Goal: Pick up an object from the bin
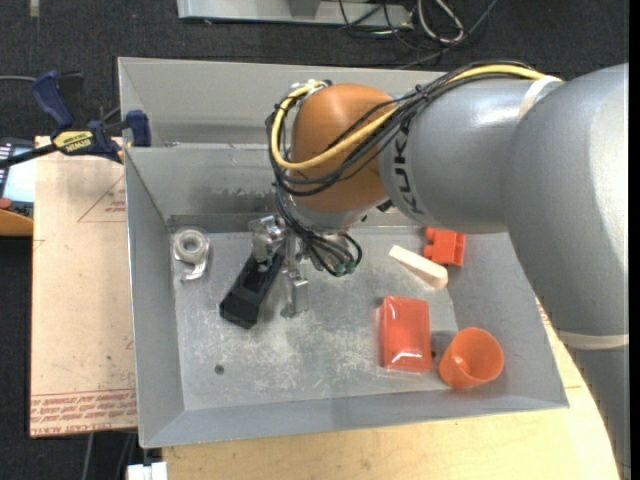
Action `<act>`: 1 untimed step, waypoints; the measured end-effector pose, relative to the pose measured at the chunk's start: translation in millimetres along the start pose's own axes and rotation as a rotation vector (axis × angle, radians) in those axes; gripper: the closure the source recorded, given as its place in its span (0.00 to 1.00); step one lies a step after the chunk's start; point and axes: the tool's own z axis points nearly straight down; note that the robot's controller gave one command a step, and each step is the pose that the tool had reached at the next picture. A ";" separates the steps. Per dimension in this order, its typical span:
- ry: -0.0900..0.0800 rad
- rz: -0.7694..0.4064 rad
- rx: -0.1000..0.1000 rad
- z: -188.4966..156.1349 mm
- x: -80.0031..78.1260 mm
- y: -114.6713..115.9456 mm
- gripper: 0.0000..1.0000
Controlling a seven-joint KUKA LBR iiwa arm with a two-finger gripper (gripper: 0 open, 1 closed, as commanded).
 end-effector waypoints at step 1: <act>-0.007 -0.014 -0.001 -45.0 -11.9 -4.0 0.00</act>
Offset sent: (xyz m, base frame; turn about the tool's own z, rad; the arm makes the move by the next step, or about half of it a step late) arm 0.0209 0.0162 0.0087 -0.1592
